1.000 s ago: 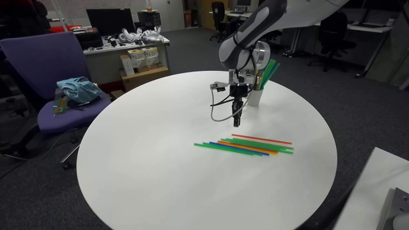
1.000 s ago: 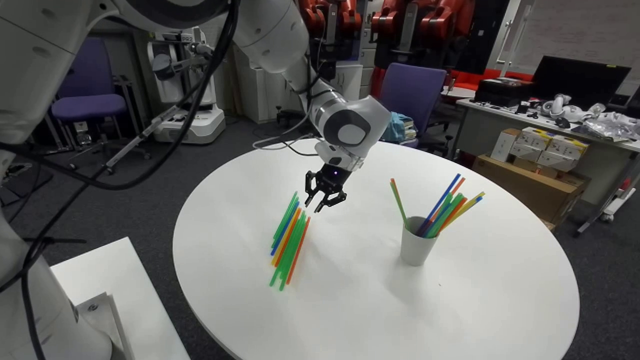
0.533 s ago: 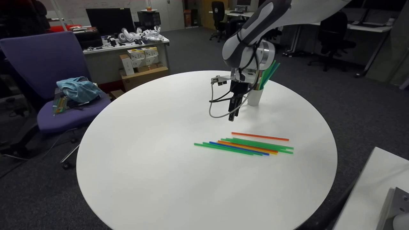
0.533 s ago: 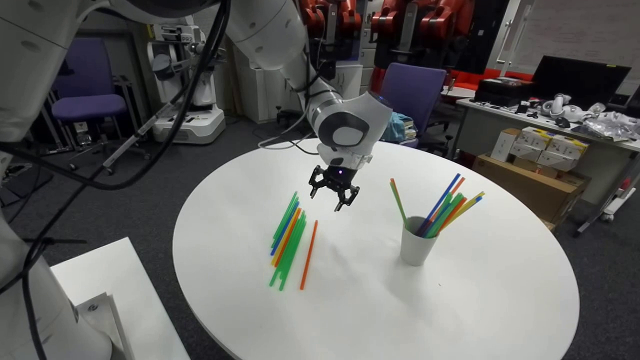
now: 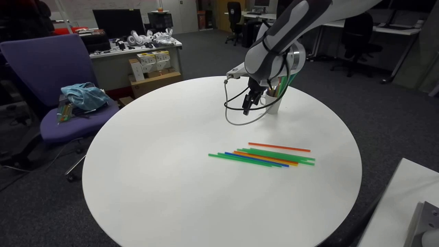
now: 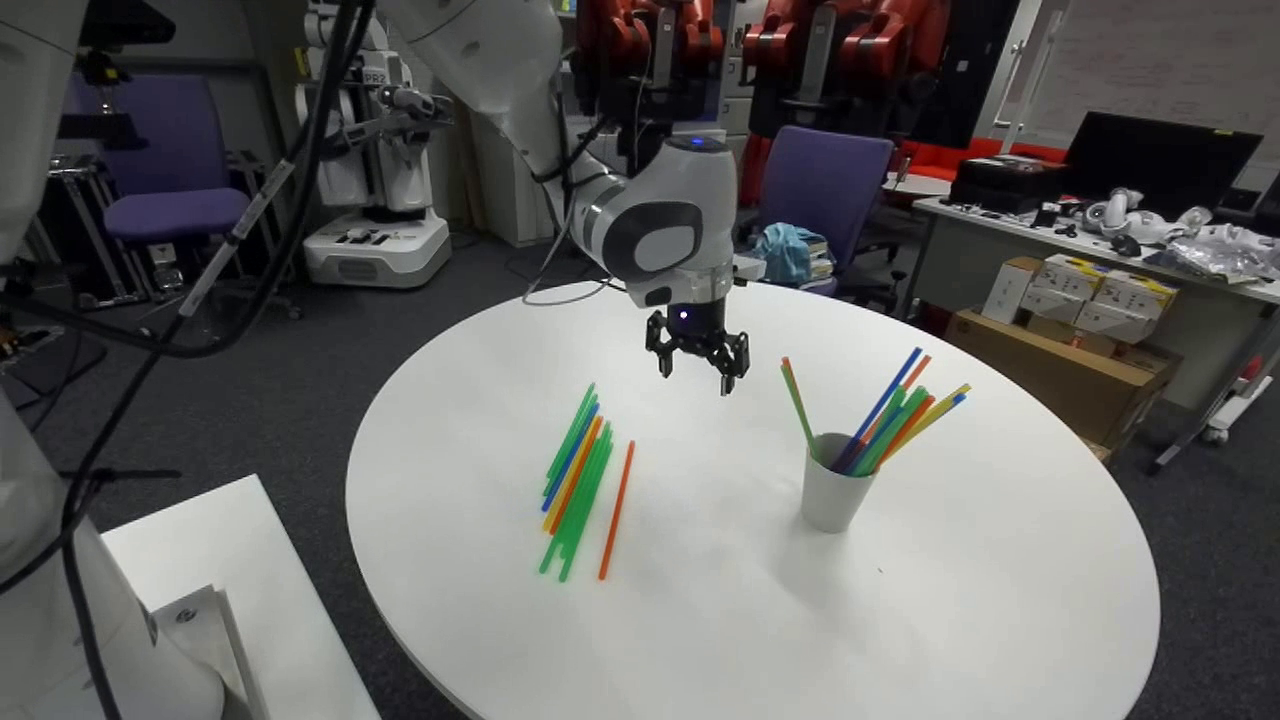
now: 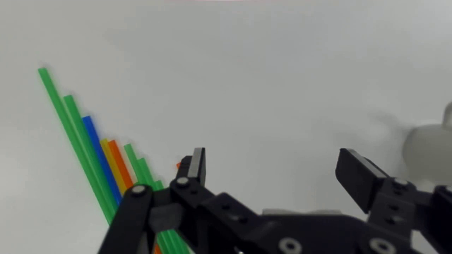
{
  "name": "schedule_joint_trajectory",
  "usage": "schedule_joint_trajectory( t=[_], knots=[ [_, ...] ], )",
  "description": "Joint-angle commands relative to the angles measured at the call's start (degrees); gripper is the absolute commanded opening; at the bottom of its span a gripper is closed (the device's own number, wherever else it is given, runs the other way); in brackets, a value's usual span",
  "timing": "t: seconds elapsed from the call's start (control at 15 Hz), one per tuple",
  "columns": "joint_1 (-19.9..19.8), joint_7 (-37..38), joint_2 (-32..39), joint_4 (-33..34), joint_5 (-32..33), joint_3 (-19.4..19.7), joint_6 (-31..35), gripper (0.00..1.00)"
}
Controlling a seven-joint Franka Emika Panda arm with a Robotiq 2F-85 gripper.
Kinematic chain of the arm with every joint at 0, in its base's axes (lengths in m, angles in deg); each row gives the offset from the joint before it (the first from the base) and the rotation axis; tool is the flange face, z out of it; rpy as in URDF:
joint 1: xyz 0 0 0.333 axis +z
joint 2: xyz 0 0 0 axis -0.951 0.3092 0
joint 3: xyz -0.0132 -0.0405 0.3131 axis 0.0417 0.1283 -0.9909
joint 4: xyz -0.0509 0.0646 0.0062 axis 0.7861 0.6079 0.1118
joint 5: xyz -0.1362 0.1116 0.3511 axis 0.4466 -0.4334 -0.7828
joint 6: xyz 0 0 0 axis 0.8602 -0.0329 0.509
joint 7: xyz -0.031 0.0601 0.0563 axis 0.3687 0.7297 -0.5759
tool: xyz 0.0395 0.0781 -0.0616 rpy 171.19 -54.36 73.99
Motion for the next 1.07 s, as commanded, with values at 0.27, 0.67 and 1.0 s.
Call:
schedule_joint_trajectory(
  t=[0.27,0.67,1.0],
  knots=[
    [21.0,-1.0,-7.3,-15.4,-23.0,22.7,15.3,1.0],
    [31.7,-1.0,-5.8,-18.9,-44.3,31.2,26.2,1.0],
    [37.5,-1.0,-2.4,-17.0,-58.2,34.2,38.3,1.0]
  ],
)
